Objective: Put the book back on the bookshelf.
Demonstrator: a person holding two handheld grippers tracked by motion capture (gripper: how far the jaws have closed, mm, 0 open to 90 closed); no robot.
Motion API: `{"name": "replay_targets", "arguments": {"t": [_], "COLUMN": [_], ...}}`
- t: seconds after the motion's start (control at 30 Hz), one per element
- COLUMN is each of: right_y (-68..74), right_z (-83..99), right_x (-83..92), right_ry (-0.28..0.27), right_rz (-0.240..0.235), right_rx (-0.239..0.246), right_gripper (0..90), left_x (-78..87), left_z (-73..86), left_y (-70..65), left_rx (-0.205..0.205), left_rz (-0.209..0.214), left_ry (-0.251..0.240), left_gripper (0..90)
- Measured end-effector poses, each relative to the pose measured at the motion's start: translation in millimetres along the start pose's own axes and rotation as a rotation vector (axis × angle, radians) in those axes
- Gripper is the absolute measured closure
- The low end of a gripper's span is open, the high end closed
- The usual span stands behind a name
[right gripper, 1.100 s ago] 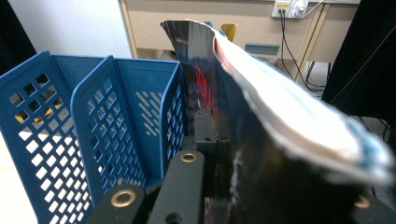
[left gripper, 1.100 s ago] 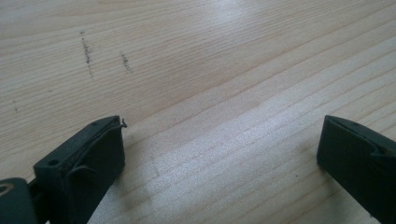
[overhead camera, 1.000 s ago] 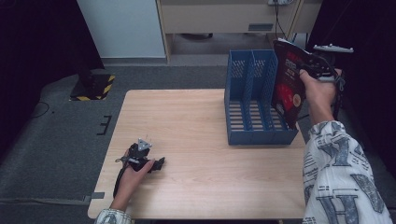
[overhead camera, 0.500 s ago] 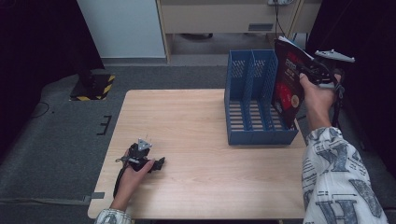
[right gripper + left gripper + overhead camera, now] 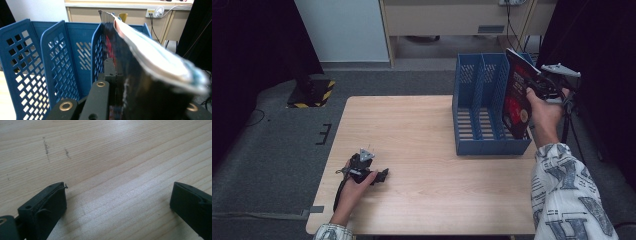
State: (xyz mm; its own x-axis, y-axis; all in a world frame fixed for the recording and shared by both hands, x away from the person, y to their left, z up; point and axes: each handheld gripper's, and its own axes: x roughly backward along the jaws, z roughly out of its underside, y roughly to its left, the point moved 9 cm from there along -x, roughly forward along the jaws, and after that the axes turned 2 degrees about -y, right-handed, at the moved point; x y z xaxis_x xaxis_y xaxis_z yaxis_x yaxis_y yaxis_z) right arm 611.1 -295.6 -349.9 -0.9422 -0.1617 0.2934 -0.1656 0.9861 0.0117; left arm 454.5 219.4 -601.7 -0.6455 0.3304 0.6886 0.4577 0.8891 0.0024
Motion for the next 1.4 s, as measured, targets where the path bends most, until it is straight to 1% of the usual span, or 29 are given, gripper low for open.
{"name": "replay_targets", "arguments": {"t": [0.13, 0.43, 0.53, 0.63, 0.67, 0.77, 0.83, 0.93, 0.97, 1.17, 1.4], "right_y": [0.3, 4.5, 5.2, 6.2, 6.2, 7.5, 9.5, 12.4, 13.7, 15.8, 15.5], "right_z": [3.7, 15.4, 17.3, 18.0, 18.5, 20.3, 21.8, 24.2, 27.1, 31.4, 36.1], "right_x": [-1.4, -5.1, -4.4, -3.3, -2.6, -0.3, 1.6, 4.1, 4.8, 8.7, 14.0], "right_ry": [0.003, 0.023, 0.020, 0.030, 0.036, 0.057, 0.076, 0.089, 0.107, 0.113, 0.122], "right_rz": [0.005, -0.001, -0.001, -0.003, 0.002, 0.011, 0.007, 0.004, 0.001, -0.008, -0.011], "right_rx": [0.000, 0.005, 0.007, 0.015, 0.024, 0.033, 0.047, 0.050, 0.056, 0.065, 0.058], "right_gripper": [87.1, 87.0, 86.9, 86.8, 86.8, 86.6, 86.4, 85.9, 85.3, 84.9, 83.7], "left_x": [0.0, 0.0, 0.2, 0.2, 0.3, 0.3, 0.4, 0.3, 0.3, 0.3, 0.2], "left_z": [0.0, 0.0, 0.2, 0.3, 0.3, 0.4, 0.4, 0.4, 0.4, 0.4, 0.3], "left_y": [0.0, 0.0, 0.3, 0.4, 0.4, 0.5, 0.5, 0.4, 0.4, 0.4, 0.3], "left_rx": [0.001, 0.000, -0.003, -0.004, -0.004, -0.007, -0.007, -0.006, -0.006, -0.006, -0.005], "left_rz": [-0.001, 0.000, 0.000, 0.000, 0.000, 0.000, 0.000, -0.001, 0.000, 0.000, -0.002], "left_ry": [0.000, 0.000, 0.003, 0.003, 0.004, 0.005, 0.005, 0.005, 0.005, 0.005, 0.004], "left_gripper": [0.0, 0.0, 0.0, 0.0, 0.0, 0.0, 0.0, 0.0, 0.0, 0.0, 0.0]}}
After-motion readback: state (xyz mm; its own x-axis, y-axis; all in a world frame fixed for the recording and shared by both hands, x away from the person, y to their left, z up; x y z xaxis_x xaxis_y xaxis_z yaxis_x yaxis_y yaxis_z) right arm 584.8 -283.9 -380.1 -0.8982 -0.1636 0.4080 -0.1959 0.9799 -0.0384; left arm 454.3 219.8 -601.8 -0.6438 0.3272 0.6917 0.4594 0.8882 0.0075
